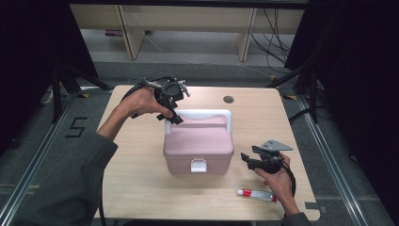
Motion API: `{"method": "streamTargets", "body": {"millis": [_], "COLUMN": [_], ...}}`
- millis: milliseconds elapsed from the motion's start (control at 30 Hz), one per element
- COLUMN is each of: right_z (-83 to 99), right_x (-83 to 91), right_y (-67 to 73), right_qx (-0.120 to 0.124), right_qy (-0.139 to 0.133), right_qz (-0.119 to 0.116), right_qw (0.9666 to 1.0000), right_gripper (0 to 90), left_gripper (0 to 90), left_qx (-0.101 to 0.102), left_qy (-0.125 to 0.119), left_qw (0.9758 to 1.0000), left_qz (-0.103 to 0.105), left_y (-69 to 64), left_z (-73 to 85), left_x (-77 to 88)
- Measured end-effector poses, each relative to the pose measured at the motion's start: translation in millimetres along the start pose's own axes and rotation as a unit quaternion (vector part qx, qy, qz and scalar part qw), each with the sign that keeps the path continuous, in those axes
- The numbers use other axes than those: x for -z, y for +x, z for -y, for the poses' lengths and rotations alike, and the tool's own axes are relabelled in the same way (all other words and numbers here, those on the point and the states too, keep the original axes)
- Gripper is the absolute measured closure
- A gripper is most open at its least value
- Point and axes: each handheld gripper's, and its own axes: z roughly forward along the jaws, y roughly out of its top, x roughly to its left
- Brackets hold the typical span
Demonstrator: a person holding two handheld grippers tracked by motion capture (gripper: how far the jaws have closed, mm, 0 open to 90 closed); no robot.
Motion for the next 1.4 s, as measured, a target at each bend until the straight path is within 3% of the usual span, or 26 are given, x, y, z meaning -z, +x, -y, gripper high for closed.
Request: {"method": "streamTargets", "body": {"millis": [33,200,300,667,700,733,833,933,967,1000,1033,1333,1367,1400], "right_z": [0.1,0.4,0.0,0.7,1.1,1.1,1.6,2.4,3.4,3.7,4.4,4.9,5.0,5.4], "right_x": [-0.3,-0.2,0.7,-0.7,-0.8,-0.8,-1.9,-1.3,-1.6,0.1,0.9,4.4,4.3,4.8], "right_y": [0.5,-2.1,-4.5,-4.3,-1.0,-1.0,-3.0,-3.2,-1.6,-5.3,-4.7,-4.7,-4.8,-2.8], "right_qx": [-0.009,-0.004,0.012,0.013,-0.006,-0.006,0.016,0.011,-0.007,0.008,-0.003,0.001,-0.002,-0.021], "right_qy": [-0.001,-0.008,-0.008,-0.011,0.001,0.001,-0.006,-0.007,-0.01,-0.007,-0.006,-0.009,-0.007,-0.004], "right_qz": [-0.005,-0.001,0.004,-0.002,-0.011,-0.011,-0.004,-0.007,-0.014,-0.009,-0.009,-0.006,-0.006,-0.009], "right_qw": [0.9999,1.0,0.9999,0.9999,0.9999,0.9999,0.9999,0.9999,0.9998,0.9999,0.9999,0.9999,1.0,0.9997], "right_gripper": [41.0,41.0,40.9,40.9,40.8,40.8,40.8,40.8,40.8,40.9,40.9,41.1,41.1,41.1], "left_gripper": [38.6,43.7,45.5,52.9,54.3,54.4,55.1,57.4,57.4,57.6,58.3,67.7,68.1,68.9], "left_qx": [0.001,-0.003,-0.008,-0.016,-0.02,-0.02,-0.027,-0.033,-0.035,-0.039,-0.041,-0.066,-0.069,-0.074], "left_qy": [0.0,0.009,0.012,0.019,0.02,0.02,0.021,0.025,0.028,0.029,0.031,0.059,0.062,0.063], "left_qw": [1.0,0.9999,0.9999,0.9997,0.9995,0.9995,0.9994,0.9991,0.999,0.9988,0.9986,0.9961,0.9957,0.9952], "left_qz": [0.002,0.004,0.005,0.008,0.01,0.01,0.009,0.008,0.007,0.009,0.009,0.004,0.005,0.003], "left_y": [0.9,4.0,4.5,6.7,6.8,6.8,6.1,4.8,4.7,4.1,3.7,-0.2,-0.5,-1.0], "left_z": [-0.5,0.3,0.3,-3.6,-4.8,-4.8,-7.5,-10.3,-11.5,-13.9,-15.1,-21.0,-21.4,-22.1], "left_x": [-1.2,-5.5,-6.5,-14.1,-14.6,-14.6,-14.3,-14.0,-14.0,-14.5,-15.2,-22.7,-22.2,-21.5]}}
